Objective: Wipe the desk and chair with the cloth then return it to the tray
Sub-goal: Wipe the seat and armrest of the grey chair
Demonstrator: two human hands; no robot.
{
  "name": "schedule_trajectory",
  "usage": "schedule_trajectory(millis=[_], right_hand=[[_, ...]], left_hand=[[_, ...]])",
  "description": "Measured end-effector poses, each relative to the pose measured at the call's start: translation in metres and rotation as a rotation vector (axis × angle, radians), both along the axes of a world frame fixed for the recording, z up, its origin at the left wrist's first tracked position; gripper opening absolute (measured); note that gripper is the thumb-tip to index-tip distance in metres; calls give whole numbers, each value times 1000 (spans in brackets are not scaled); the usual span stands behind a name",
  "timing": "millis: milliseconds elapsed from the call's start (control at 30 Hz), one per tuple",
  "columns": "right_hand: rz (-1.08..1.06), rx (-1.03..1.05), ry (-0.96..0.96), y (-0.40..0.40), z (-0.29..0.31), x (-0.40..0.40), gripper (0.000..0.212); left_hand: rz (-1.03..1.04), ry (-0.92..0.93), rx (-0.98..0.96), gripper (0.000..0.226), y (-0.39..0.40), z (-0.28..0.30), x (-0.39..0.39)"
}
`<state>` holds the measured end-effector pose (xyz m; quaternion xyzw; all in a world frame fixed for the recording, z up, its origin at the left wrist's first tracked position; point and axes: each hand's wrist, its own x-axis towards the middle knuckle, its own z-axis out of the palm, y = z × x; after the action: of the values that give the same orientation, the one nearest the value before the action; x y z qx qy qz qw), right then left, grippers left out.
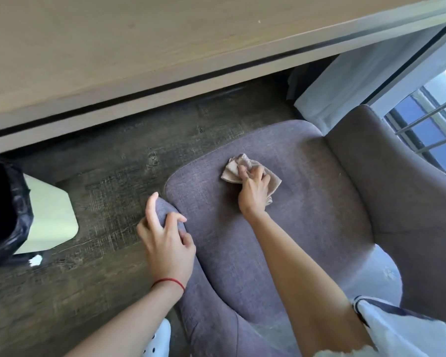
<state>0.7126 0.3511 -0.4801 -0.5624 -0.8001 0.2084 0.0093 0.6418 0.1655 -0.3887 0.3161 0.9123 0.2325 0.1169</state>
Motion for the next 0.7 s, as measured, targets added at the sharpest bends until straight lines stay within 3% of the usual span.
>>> schedule_trajectory(millis=[133, 267, 300, 433, 567, 600, 700], right_hand=[[97, -75, 13, 11, 6, -17, 56], [490, -22, -163, -12, 8, 15, 59], [490, 17, -185, -6, 9, 17, 63], [78, -16, -232, 5, 13, -18, 68], [437, 9, -182, -16, 9, -10, 56], [436, 18, -187, 0, 10, -5, 54], [14, 12, -225, 29, 16, -6, 57]], left_hand=[[1, -12, 9, 25, 0, 0, 0], [9, -31, -13, 24, 1, 5, 1], [10, -34, -18, 24, 1, 5, 1], [11, -30, -35, 24, 2, 6, 1], [2, -39, -30, 25, 0, 5, 0], [5, -40, -24, 25, 0, 4, 0], [1, -37, -4, 25, 0, 3, 1]])
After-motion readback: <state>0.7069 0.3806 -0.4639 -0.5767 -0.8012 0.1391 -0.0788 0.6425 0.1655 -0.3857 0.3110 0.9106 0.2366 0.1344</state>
